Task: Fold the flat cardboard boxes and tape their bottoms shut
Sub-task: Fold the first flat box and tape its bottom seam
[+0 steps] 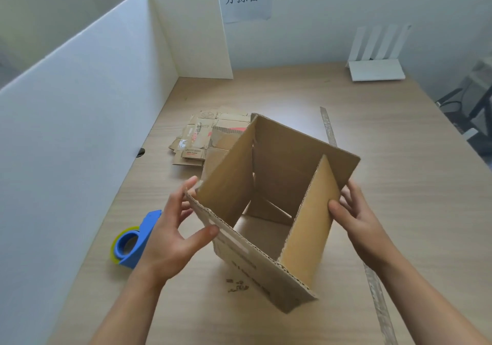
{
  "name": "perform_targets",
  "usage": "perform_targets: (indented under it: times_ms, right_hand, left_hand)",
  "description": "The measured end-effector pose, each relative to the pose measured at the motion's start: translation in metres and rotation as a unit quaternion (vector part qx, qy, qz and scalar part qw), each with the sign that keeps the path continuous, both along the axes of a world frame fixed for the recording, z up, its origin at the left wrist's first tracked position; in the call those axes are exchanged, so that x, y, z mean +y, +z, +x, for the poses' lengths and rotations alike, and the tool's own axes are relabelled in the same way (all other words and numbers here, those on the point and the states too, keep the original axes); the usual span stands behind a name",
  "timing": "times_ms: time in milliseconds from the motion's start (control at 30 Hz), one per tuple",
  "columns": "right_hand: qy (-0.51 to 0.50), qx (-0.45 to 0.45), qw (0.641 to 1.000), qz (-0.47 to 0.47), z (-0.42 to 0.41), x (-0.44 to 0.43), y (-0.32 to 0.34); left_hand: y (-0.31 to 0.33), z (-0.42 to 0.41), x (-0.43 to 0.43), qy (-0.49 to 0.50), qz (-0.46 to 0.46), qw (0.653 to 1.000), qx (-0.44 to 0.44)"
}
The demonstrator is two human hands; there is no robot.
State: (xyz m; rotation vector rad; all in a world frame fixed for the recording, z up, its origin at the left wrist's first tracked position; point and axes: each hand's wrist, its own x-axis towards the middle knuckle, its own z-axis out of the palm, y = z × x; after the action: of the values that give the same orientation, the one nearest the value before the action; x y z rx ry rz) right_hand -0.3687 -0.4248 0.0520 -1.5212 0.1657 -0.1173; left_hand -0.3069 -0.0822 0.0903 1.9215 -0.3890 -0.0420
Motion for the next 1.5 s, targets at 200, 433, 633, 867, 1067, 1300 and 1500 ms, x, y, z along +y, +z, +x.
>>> perform_targets:
  times_ms: [200,433,633,867,1067,1300,1500]
  right_hand:
    - [0.067,0.017,0.998,0.007,0.017,0.02,0.006]
    - [0.036,0.027,0.999,-0.018,0.074,0.056,0.002]
    - [-0.003,0.051,0.995,-0.083,0.108,0.058,0.011]
    - [0.08,0.107,0.988,-0.08,0.066,0.05,0.003]
    - [0.066,0.1,0.987,-0.104,0.057,0.047,0.006]
    - [0.119,0.072,0.968,-0.211,0.062,0.046,0.02]
    - [0.099,0.097,0.97,-0.202,0.066,0.064,0.015]
  left_hand:
    - [0.005,-0.013,0.008,-0.032,-0.019,0.998,-0.043]
    - [0.001,-0.025,0.032,0.037,0.007,0.999,-0.025]
    - [0.004,-0.025,0.034,0.06,0.013,0.997,-0.036]
    - [0.024,-0.011,0.033,-0.043,0.126,0.991,-0.032]
    - [0.024,-0.01,0.038,-0.095,0.139,0.985,0.034]
    - [0.019,-0.008,0.041,-0.15,0.127,0.969,0.151]
    - [-0.005,-0.006,0.037,0.023,0.0,0.988,0.152]
